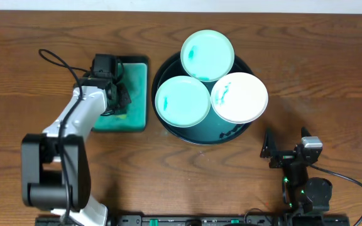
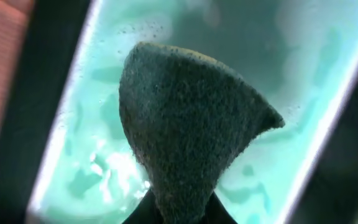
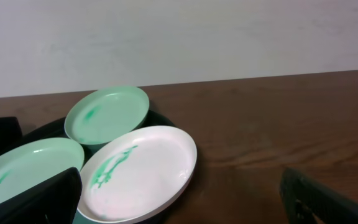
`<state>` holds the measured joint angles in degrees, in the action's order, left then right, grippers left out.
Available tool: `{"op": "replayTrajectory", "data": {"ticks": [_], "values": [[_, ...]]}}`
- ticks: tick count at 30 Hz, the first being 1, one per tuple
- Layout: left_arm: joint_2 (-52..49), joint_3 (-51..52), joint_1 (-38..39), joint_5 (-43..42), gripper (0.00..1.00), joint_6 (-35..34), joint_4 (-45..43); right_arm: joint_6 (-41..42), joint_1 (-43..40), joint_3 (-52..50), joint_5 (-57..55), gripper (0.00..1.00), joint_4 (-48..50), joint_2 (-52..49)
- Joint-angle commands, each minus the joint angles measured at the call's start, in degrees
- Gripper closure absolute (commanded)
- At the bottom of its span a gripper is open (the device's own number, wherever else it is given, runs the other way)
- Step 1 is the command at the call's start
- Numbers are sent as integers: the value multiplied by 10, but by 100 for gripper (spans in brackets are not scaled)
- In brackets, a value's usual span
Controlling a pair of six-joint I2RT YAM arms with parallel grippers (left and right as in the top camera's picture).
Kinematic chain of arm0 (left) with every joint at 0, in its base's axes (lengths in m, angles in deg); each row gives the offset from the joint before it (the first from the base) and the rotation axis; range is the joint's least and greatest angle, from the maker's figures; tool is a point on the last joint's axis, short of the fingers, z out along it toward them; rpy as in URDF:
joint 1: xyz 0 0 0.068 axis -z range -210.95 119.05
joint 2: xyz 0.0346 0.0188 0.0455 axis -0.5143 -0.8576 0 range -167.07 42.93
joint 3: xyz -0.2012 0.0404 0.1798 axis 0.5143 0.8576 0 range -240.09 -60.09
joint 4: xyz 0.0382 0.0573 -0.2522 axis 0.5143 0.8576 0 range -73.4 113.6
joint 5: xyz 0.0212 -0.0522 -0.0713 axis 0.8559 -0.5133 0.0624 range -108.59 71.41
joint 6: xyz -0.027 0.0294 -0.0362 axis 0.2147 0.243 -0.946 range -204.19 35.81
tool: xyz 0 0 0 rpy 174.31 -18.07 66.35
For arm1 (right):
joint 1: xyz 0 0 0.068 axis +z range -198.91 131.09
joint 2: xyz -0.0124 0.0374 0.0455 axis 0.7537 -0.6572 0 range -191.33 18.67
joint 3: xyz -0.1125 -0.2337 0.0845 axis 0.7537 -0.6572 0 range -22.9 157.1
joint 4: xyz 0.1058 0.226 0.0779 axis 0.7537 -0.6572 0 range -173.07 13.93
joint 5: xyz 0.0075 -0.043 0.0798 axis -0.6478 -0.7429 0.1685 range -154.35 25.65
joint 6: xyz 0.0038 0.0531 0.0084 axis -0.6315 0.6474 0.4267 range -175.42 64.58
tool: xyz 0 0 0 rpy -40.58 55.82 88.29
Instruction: Clean dirty plates on tray and stack at the side
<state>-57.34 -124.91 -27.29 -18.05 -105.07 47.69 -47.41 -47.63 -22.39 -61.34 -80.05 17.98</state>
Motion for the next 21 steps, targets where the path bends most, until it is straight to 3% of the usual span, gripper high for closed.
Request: {"op": "replayTrajectory", "data": {"ticks": [1,5,10,17,21], "values": [[92,-45,1,-15,93,7,12,-8,-5,-2,-2,1,-1,3],[170,-44,5,-68,93,7,12,-8,-5,-2,-2,1,-1,3],[187,-41,34,-132,93,-21,12,-8,-5,-2,-2,1,-1,3],[104,-32,138,-134,93,-101,-22,-8,-5,-2,-2,1,-1,3],[30,-32,206,-134,93,-103,-85,-8,-5,-2,-2,1,-1,3]]}}
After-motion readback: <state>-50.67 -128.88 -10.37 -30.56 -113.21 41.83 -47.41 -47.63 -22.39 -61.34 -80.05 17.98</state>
